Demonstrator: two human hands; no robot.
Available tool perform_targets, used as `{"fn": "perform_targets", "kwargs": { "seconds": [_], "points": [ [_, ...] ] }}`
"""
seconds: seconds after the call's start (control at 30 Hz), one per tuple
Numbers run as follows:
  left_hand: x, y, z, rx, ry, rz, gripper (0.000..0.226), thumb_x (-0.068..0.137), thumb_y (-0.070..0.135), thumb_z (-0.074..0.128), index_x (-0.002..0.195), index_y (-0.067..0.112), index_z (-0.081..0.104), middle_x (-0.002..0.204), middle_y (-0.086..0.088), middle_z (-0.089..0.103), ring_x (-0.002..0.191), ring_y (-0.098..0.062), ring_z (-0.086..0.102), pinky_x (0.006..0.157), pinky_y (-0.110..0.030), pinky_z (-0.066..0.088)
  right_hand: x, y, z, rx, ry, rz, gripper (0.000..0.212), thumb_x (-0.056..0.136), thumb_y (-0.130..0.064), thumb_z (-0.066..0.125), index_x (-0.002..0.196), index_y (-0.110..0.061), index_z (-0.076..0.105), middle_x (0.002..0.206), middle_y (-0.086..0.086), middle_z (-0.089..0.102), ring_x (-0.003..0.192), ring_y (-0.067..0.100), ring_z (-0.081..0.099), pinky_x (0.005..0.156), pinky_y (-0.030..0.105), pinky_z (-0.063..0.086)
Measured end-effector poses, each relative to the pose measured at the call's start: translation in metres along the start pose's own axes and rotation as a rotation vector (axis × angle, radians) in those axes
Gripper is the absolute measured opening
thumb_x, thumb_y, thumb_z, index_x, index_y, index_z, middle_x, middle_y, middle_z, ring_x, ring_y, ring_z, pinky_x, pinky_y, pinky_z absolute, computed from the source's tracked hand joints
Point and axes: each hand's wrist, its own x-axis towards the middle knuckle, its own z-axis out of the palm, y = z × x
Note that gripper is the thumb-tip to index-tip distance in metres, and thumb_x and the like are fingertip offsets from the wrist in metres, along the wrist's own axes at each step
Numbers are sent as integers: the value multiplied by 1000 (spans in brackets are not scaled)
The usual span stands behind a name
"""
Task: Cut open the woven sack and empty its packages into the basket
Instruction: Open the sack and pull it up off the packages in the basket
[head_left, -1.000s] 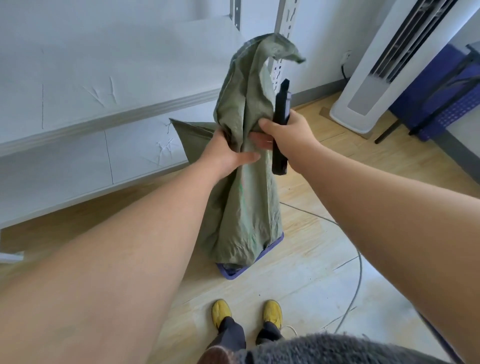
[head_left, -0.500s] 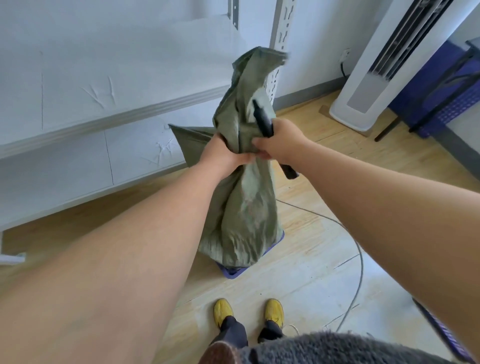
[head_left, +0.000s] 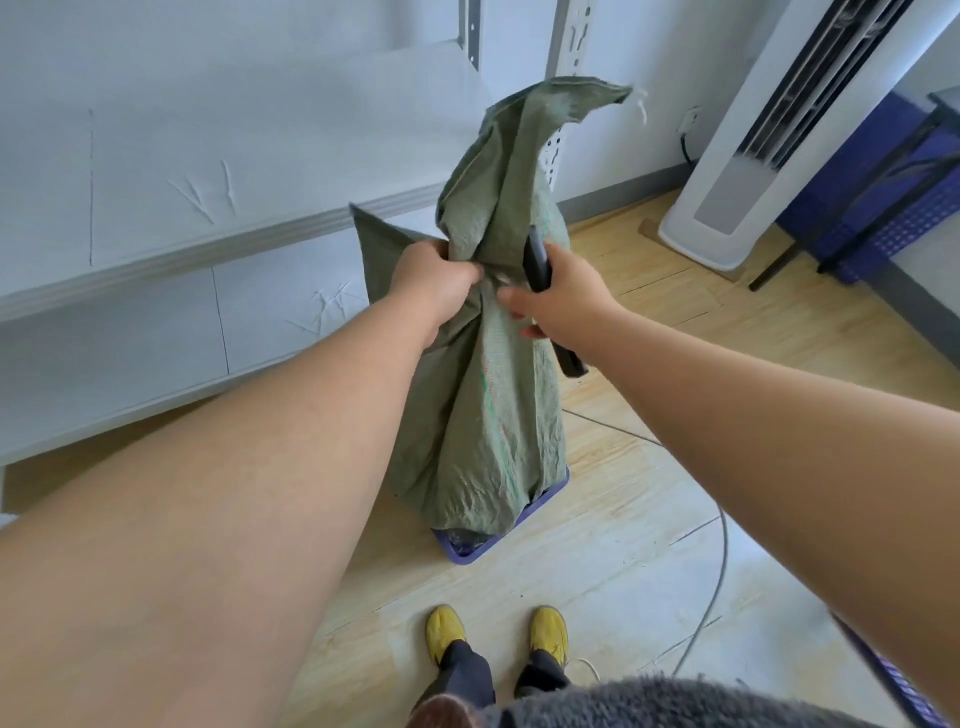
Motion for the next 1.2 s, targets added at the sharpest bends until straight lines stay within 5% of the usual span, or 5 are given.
{"fn": "perform_targets", "kwargs": {
  "seconds": [0.27,0.5,0.77,1.0,1.2],
  "points": [
    [3,22,-9,-182,-316,132,48,78,30,75,123,26,59,111,1,69,102,-17,66,84,-32,51,10,14,7,292,261,173,22,80,-9,71,69,-10,51,53,7,52,40,17,46,51,29,42],
    [10,-50,-12,632,-264,17,117,60,53,84,152,25,17,155,-4,28,140,-29,33,113,-44,32,15,6,1,540,259,202,22,83,-8,70,78,-10,48,51,6,45,39,17,40,57,33,41],
    [9,-77,37,400,-137,53,35,94,33,52,122,14,58,121,-10,63,112,-33,57,94,-37,47,21,10,1,532,182,149,23,79,-6,73,82,-9,50,49,4,50,41,18,42,54,33,41],
    [35,-26,6,-215,-48,-81,25,92,30,56,113,21,64,107,-8,69,99,-28,66,86,-50,56,29,8,-13,470,234,134,19,83,-5,67,93,-10,52,59,6,51,47,18,46,59,32,45],
    [31,-28,-1,-183,-201,-112,32,98,21,52,130,21,54,116,-4,65,99,-20,63,76,-38,57,32,10,-15,392,226,143,18,80,-5,66,85,-12,50,53,5,52,46,22,46,59,33,43]
  ]
}}
